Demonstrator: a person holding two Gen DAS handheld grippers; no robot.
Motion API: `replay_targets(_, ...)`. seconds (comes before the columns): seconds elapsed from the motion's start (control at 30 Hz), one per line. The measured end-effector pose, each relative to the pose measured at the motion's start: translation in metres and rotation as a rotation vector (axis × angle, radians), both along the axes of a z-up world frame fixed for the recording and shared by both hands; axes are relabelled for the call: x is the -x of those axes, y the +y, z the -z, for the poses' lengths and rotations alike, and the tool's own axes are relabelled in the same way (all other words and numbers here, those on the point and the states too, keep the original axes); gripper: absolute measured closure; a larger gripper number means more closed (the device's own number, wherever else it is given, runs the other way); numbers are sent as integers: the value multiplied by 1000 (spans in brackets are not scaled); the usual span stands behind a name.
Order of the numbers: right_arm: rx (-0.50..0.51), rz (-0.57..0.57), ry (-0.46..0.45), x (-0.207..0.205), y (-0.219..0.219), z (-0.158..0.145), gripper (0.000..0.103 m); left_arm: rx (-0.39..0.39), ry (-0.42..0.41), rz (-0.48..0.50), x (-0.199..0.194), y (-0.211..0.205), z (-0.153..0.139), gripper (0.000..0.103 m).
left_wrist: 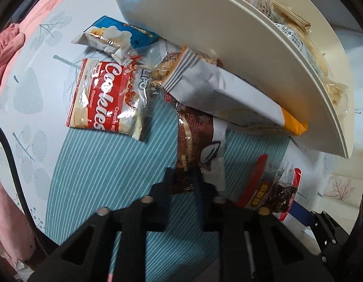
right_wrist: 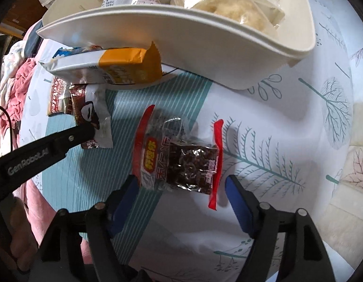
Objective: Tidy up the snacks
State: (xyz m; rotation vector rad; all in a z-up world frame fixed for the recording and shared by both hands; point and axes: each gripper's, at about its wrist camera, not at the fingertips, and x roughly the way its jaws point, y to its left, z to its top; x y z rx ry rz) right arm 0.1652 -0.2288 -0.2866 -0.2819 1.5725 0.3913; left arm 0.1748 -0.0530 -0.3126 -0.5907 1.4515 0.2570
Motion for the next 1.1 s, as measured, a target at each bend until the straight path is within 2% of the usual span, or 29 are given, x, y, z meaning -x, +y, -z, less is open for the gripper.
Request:
replay_targets(0.07,11,2,2,0,3,2,30,10,-8,2,3,1,-2,92)
replay_targets(0.17,34,9,1,-1,6,5,41,16,-18,4,10,5,-6,93)
replay_targets(0.37,69,18,-33,-1,17,7,48,52,-49,-23,28,25,-17,95)
replay_targets(0.47,73,35,-57,0,15,2,59,72,-63,-35,34,35,-24,96)
replay_targets(0.73,77,64,-29,0,15,-2,60,88,-114,-44,48,66,-53,98)
replay_targets(1.1,9,186,78,-10,12,-17,61,105,-211,-36,63,114,-115,99)
